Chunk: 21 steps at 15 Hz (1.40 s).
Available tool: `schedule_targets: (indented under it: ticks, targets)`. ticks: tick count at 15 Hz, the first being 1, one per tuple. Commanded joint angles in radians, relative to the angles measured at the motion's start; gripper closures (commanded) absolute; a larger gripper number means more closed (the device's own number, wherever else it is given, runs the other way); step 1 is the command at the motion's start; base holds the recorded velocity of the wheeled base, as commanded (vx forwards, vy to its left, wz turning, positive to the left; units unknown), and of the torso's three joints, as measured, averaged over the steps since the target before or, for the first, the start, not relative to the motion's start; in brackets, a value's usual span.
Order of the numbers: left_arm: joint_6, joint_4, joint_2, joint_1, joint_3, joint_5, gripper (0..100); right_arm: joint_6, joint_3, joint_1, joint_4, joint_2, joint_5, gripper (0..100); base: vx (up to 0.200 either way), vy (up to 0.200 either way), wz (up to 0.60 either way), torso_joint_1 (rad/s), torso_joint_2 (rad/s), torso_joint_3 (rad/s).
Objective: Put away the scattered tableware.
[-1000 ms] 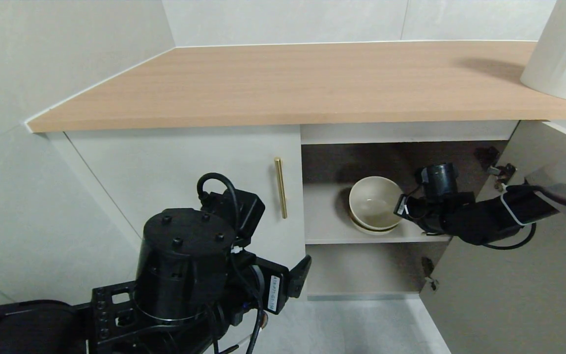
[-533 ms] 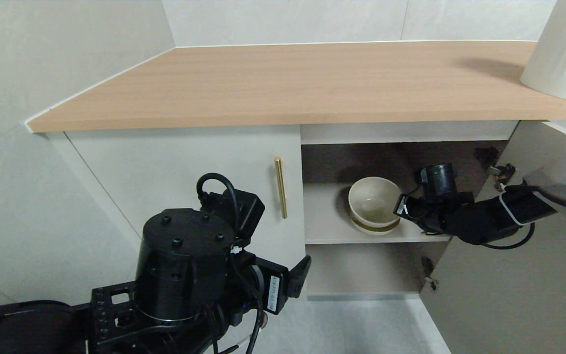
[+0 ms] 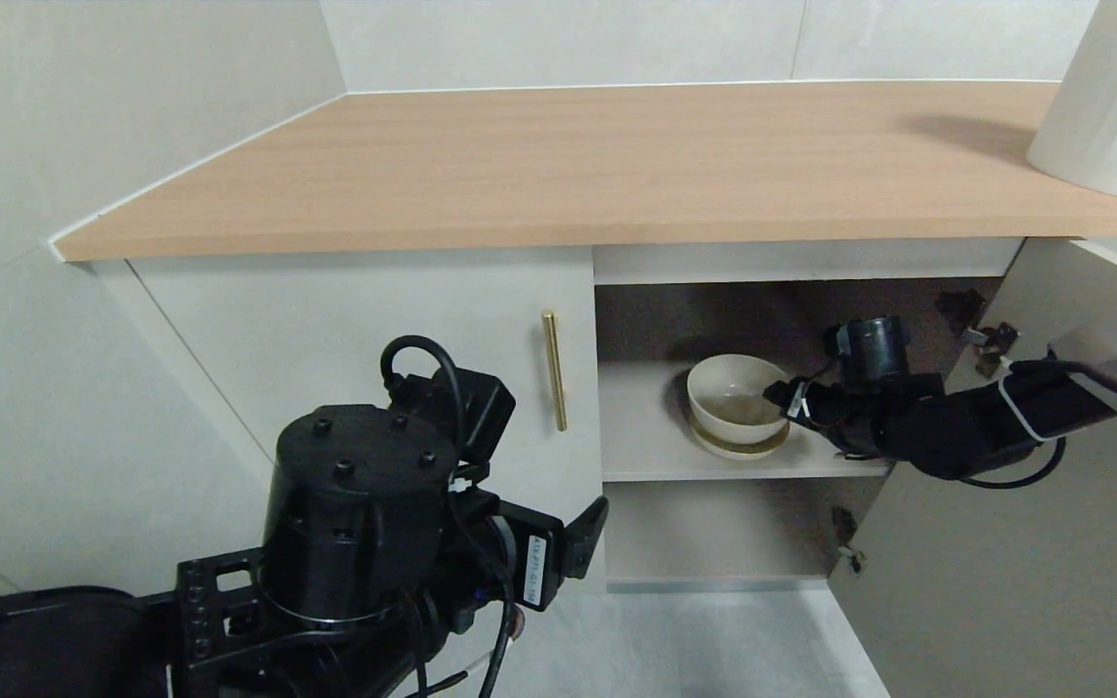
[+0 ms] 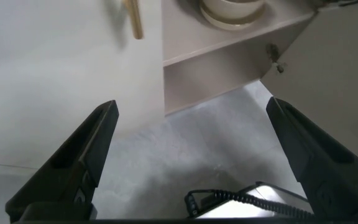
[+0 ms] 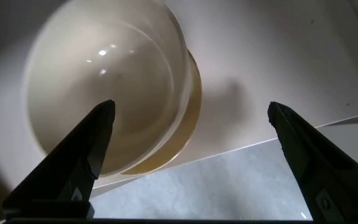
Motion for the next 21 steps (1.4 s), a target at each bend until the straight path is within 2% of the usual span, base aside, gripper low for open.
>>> schedule_targets:
  ticks: [1,2,3,4,6,8,10,12,15,19,21]
  targets:
    - [-0.01,-0.002,-0.026,0.058,0.004,0.001,0,-0.009,0.073,0.003,0.017,-0.114,0.014,0,0.0,0.0,0.0,0.0,0.0,0.0]
    - [-0.032,0.004,-0.075,0.127,0.024,-0.002,0,-0.039,0.128,0.011,0.08,-0.209,0.031,0,0.0,0.0,0.0,0.0,0.0,0.0]
    - [-0.032,0.009,-0.104,0.158,0.033,-0.007,0,-0.052,0.147,0.017,0.111,-0.261,0.044,0,0.0,0.0,0.0,0.0,0.0,0.0]
    - [-0.03,0.043,-0.182,0.221,0.068,-0.027,0,-0.068,0.199,0.04,0.198,-0.409,0.092,0,0.0,0.0,0.0,0.0,0.0,0.0]
    - [-0.029,0.122,-0.276,0.276,0.081,-0.059,0,-0.074,0.295,0.069,0.358,-0.626,0.136,0,0.0,0.0,0.0,0.0,0.0,0.0]
    - [-0.027,0.204,-0.355,0.319,0.145,-0.104,0,-0.108,0.392,0.1,0.458,-0.792,0.158,0,0.0,0.0,0.0,0.0,0.0,0.0]
    - [-0.006,0.207,-0.418,0.328,0.211,-0.128,0,-0.131,0.46,0.127,0.519,-0.916,0.153,0,0.0,0.0,0.0,0.0,0.0,0.0]
    - [-0.004,0.208,-0.443,0.334,0.214,-0.128,0,-0.134,0.466,0.153,0.587,-0.981,0.152,0,0.0,0.0,0.0,0.0,0.0,0.0]
    - [0.043,0.222,-0.443,0.336,0.217,-0.125,0,-0.135,0.469,0.221,0.656,-0.988,0.15,0,0.0,0.0,0.0,0.0,0.0,0.0]
    - [0.043,0.224,-0.443,0.336,0.217,-0.125,0,-0.135,0.472,0.221,0.654,-0.968,0.147,0,0.0,0.0,0.0,0.0,0.0,0.0]
    - [0.04,0.227,-0.426,0.336,0.217,-0.125,0,-0.135,0.472,0.221,0.656,-0.981,0.146,0,-0.2,0.0,0.0,0.002,0.0,0.002]
